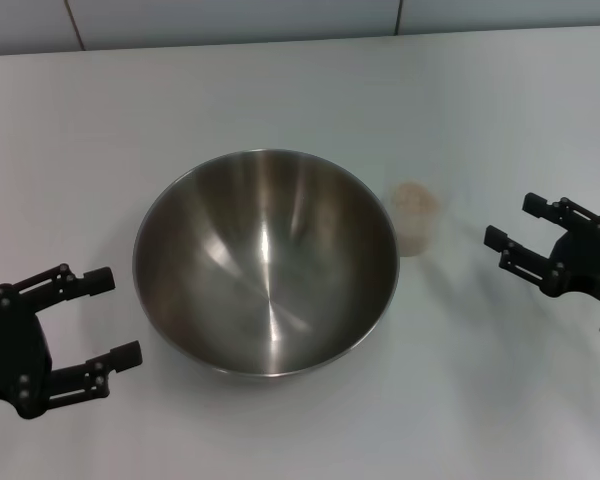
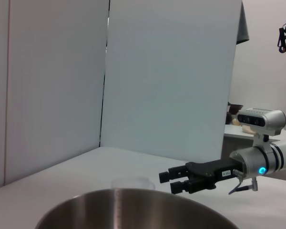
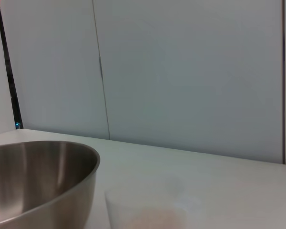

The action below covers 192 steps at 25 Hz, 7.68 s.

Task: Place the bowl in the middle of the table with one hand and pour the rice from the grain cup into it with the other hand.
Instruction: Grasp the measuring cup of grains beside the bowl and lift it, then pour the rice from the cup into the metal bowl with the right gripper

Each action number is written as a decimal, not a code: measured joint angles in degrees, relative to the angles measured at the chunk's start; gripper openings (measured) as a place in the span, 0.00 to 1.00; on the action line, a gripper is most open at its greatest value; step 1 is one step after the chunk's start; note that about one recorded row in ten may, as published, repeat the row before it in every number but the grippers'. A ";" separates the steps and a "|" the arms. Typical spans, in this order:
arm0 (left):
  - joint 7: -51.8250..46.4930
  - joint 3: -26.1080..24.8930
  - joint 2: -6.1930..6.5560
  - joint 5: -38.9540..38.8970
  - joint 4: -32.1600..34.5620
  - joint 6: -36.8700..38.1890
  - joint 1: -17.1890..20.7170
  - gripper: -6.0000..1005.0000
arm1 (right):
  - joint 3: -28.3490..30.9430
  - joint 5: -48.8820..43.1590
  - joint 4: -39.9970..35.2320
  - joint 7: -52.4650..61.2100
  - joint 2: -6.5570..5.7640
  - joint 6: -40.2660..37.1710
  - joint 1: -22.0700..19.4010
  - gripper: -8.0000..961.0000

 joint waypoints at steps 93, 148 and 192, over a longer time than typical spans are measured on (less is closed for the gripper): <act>2.11 -2.75 -0.20 0.32 -0.42 -0.78 -2.45 0.80 | 1.24 4.60 6.62 -2.96 0.12 13.41 9.30 0.74; 1.79 -6.57 -1.48 4.49 -1.48 -0.92 -7.01 0.80 | -1.50 13.17 8.98 -16.17 -0.13 0.65 10.74 0.02; -2.29 -11.64 -1.91 7.49 1.56 -3.07 -7.88 0.80 | -23.35 15.99 -0.81 -60.03 0.41 -4.78 18.86 0.03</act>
